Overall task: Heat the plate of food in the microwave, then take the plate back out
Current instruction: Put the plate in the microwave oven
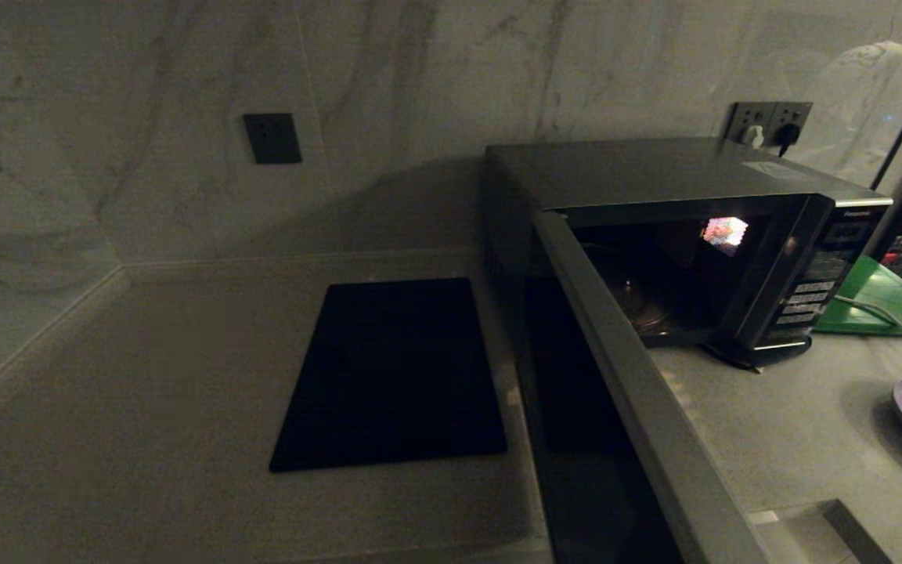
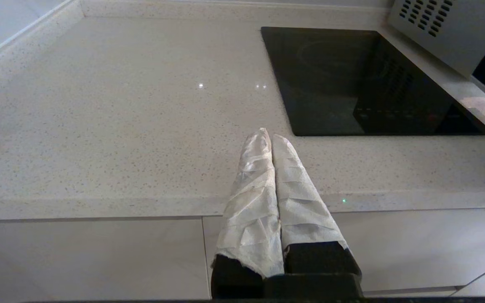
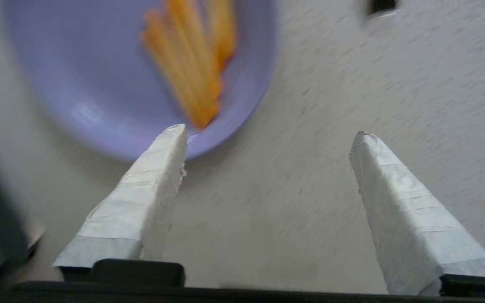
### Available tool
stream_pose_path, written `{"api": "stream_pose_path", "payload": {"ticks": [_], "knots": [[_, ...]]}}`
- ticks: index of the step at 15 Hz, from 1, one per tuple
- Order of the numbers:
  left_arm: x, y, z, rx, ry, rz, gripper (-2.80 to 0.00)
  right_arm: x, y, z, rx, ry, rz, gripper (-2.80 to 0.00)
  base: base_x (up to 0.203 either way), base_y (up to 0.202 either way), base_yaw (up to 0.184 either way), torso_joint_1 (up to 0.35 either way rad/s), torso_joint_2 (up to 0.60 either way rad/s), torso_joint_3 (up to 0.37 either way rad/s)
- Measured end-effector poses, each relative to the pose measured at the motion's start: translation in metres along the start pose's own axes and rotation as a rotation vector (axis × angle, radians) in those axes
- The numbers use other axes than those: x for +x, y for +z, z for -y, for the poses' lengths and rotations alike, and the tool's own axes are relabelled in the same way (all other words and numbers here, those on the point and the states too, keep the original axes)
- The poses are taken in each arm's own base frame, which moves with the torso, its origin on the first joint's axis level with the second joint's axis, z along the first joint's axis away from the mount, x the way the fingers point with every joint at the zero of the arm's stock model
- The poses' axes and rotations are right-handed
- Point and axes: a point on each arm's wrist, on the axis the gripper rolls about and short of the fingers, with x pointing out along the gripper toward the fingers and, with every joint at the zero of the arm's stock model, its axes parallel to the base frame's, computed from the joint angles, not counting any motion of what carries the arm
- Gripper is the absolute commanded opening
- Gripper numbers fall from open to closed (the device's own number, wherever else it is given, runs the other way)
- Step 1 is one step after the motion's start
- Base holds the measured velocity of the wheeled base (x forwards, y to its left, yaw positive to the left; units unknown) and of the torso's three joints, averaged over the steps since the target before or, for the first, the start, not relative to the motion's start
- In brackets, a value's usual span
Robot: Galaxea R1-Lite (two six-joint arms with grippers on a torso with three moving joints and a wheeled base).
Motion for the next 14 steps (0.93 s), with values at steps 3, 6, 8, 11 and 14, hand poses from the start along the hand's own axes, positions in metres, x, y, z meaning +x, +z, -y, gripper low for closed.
{"api": "stream_pose_path", "payload": {"ticks": [3, 6, 8, 11, 14], "knots": [[0.0, 0.0, 0.0, 0.0, 0.0, 0.0, -2.8, 0.017, 0.003, -0.003, 0.041, -0.031, -0.017, 0.0, 0.0, 0.0, 0.0, 0.0, 0.0, 0.0], [0.0, 0.0, 0.0, 0.0, 0.0, 0.0, -2.8, 0.033, 0.006, -0.002, 0.063, -0.058, -0.04, 0.0, 0.0, 0.0, 0.0, 0.0, 0.0, 0.0], [0.0, 0.0, 0.0, 0.0, 0.0, 0.0, -2.8, 0.041, 0.008, -0.002, 0.08, -0.071, -0.051, 0.0, 0.0, 0.0, 0.0, 0.0, 0.0, 0.0], [0.0, 0.0, 0.0, 0.0, 0.0, 0.0, -2.8, 0.054, 0.01, 0.001, 0.095, -0.1, -0.065, 0.0, 0.0, 0.0, 0.0, 0.0, 0.0, 0.0], [0.0, 0.0, 0.0, 0.0, 0.0, 0.0, -2.8, 0.068, 0.011, 0.003, 0.099, -0.132, -0.081, 0.0, 0.0, 0.0, 0.0, 0.0, 0.0, 0.0]]}}
